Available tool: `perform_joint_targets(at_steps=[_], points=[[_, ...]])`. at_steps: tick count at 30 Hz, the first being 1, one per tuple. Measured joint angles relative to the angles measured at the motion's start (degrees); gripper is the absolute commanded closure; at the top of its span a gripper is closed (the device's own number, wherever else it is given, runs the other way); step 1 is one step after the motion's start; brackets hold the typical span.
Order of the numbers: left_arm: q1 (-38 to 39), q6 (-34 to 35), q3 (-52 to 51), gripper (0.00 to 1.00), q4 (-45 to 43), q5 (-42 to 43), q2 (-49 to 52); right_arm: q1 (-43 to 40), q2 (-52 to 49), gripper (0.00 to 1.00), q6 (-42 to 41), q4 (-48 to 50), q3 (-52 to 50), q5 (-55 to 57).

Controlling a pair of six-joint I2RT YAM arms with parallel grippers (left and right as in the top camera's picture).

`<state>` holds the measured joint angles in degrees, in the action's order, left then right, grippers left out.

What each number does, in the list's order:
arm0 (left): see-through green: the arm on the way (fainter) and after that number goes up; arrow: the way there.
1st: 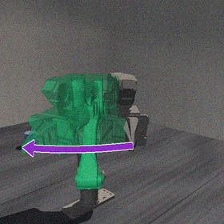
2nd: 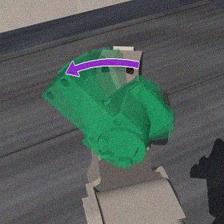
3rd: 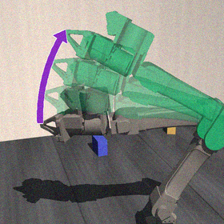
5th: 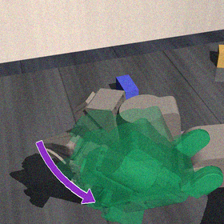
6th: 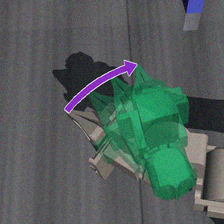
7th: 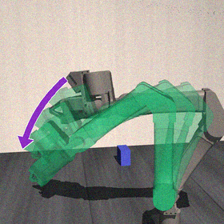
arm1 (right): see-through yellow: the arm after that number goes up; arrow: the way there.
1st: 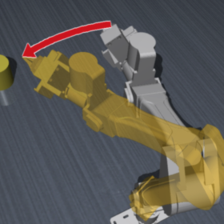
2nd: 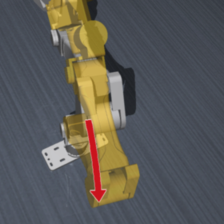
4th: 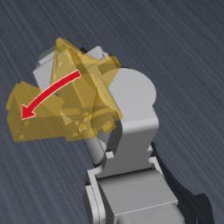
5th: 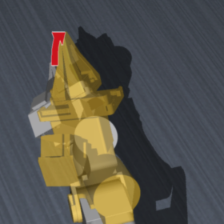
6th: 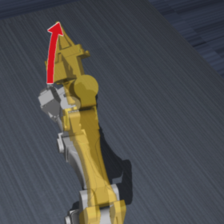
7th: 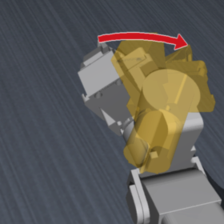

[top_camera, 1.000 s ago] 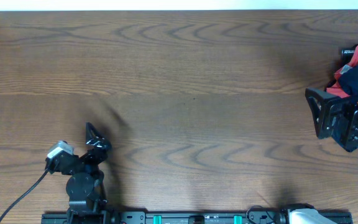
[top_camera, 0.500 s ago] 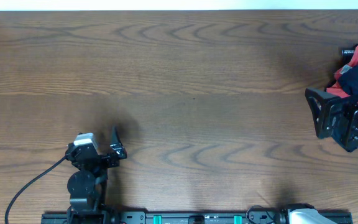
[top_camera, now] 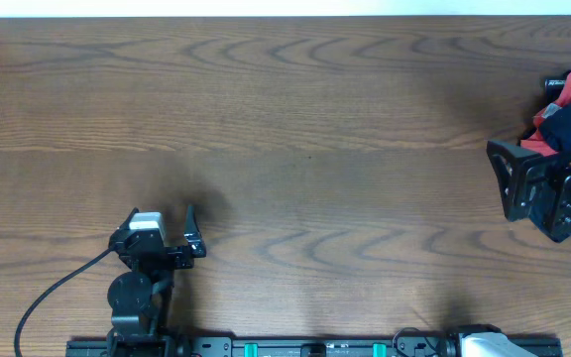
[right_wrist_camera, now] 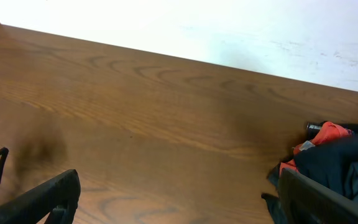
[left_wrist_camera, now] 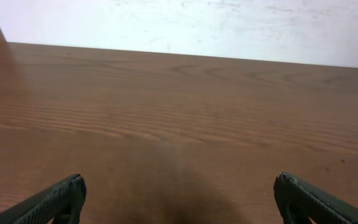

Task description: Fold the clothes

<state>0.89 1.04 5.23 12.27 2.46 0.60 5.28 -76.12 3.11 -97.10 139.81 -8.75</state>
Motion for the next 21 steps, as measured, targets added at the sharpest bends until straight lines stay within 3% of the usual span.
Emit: perform_joint_targets(at_steps=[21], points=[[0.0, -0.02, 0.0, 0.02, 0.0, 0.59, 3.58, 0.0, 0.0, 0.01, 0.0, 0.0, 0.0, 0.0]])
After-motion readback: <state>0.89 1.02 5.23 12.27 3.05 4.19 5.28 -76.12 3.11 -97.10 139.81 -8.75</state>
